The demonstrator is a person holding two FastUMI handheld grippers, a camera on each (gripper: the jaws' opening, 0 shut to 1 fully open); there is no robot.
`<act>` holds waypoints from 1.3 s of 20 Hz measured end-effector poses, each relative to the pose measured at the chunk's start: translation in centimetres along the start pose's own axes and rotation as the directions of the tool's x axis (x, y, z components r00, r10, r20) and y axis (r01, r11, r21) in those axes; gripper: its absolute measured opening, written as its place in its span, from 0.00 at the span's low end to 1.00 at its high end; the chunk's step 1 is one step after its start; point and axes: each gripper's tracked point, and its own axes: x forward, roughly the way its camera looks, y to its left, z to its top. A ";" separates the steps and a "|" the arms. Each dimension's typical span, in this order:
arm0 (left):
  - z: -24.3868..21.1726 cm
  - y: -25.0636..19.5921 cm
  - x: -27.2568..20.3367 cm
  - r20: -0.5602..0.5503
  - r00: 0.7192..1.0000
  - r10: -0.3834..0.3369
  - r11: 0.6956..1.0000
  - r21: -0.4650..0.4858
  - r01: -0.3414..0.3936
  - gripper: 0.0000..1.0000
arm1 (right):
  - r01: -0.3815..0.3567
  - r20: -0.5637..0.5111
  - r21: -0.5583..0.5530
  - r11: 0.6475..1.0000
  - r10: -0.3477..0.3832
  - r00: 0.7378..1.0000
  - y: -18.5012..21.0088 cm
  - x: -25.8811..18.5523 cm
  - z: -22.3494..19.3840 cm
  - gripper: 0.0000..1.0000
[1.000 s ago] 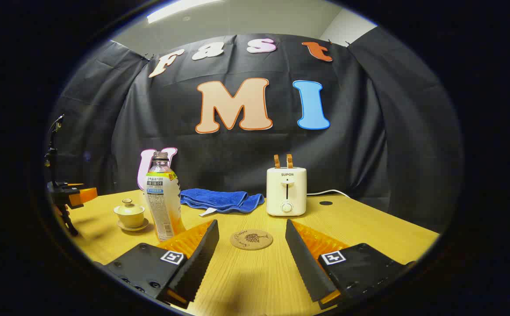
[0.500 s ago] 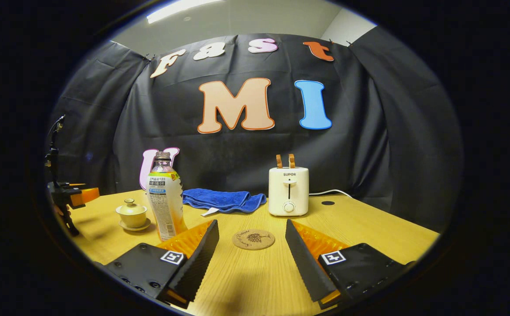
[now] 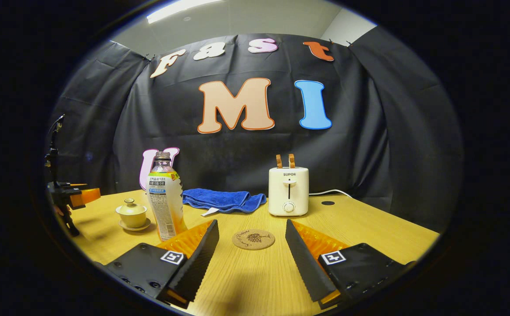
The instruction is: Open the teacup lid with one hand, grasp the water bottle and pour water into the teacup with the other hand; after pouring, place the water bottle on the coaster and then close the teacup lid.
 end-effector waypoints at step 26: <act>-1.8 -11.8 5.2 -0.084 0.914 -0.397 0.915 0.042 0.402 0.95 | -0.013 0.000 0.000 1.000 0.013 1.000 0.1 0.0 0.0 0.96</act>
